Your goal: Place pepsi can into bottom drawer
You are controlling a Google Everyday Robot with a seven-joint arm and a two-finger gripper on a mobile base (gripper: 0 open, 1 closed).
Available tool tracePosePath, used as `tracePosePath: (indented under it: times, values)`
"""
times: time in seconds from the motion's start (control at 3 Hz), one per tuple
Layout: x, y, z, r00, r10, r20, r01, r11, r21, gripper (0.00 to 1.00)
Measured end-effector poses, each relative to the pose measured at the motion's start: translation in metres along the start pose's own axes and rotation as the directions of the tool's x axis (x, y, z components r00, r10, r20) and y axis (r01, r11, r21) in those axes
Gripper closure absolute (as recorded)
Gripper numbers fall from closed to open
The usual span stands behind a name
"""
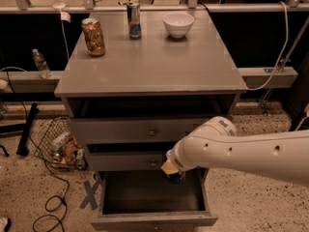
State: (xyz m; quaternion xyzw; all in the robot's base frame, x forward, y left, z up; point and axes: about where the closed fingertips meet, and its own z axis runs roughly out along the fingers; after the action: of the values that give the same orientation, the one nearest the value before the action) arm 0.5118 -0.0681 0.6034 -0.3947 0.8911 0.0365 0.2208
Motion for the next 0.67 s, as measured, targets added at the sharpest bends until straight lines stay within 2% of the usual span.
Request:
tracePosePath:
  times: [0.33,0.67]
  values:
    - [0.026,-0.015,0.048,0.984,0.177,0.009,-0.177,0.9842,0.010,1.00]
    - [0.033,-0.007,0.093,0.934,0.353,0.049,-0.351,0.9348,-0.055,1.00]
